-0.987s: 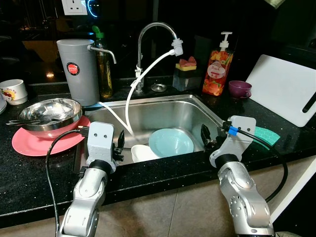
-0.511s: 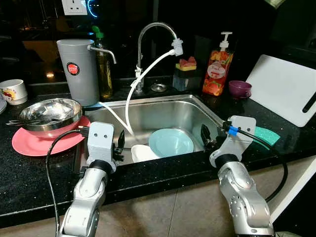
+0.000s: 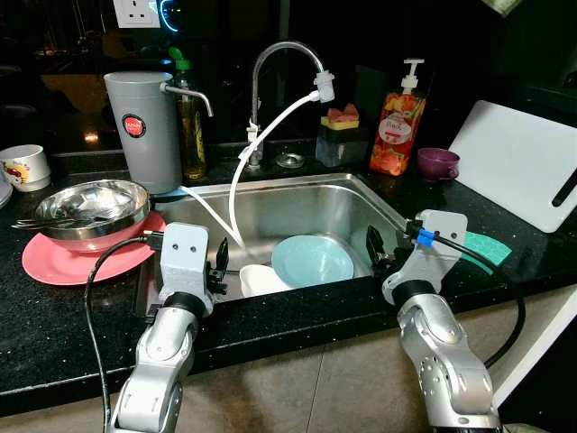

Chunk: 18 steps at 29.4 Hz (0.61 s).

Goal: Kitchen organization

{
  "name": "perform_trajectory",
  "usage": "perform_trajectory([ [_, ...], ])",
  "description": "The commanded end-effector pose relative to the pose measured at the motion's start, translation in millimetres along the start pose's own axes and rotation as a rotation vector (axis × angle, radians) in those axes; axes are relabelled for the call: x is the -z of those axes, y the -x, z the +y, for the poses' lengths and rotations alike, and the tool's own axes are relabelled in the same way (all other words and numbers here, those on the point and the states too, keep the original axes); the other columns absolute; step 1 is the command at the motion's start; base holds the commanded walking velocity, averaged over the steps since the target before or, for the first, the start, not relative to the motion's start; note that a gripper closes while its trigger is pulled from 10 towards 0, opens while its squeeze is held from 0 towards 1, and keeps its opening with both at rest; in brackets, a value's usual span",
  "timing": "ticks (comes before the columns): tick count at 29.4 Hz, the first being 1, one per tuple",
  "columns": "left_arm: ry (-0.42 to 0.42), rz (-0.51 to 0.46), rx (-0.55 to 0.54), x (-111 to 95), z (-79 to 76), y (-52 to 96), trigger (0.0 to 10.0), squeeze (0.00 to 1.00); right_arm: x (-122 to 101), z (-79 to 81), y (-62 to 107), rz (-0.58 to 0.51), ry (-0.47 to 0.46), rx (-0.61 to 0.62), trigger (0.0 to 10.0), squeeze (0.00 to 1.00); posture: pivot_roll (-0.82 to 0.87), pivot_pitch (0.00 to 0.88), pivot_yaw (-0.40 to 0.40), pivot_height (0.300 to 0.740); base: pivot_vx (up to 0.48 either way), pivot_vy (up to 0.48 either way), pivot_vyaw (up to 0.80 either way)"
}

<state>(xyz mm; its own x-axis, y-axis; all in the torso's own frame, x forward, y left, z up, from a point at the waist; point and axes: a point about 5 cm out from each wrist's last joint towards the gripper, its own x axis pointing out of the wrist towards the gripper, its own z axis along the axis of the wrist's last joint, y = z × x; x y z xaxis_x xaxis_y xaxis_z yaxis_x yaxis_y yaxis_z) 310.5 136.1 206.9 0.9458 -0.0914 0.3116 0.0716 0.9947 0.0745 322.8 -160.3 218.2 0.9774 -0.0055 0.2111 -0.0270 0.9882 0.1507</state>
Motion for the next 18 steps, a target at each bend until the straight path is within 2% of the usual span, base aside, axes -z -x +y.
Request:
perform_trajectory([
  [1,0.001,0.013,-0.001,4.0,-0.4,0.9,10.0,0.0,1.8,-1.2,-1.0,0.008,-0.005,0.002,10.0,0.0,0.08,0.045,-0.05,0.74,0.0,0.0,0.0],
  [18,-0.001,0.017,0.0,4.4,0.2,1.8,10.0,0.0,2.9,-1.2,0.6,0.012,-0.009,0.007,10.0,0.0,0.08,0.053,-0.045,0.74,0.0,0.0,0.0],
])
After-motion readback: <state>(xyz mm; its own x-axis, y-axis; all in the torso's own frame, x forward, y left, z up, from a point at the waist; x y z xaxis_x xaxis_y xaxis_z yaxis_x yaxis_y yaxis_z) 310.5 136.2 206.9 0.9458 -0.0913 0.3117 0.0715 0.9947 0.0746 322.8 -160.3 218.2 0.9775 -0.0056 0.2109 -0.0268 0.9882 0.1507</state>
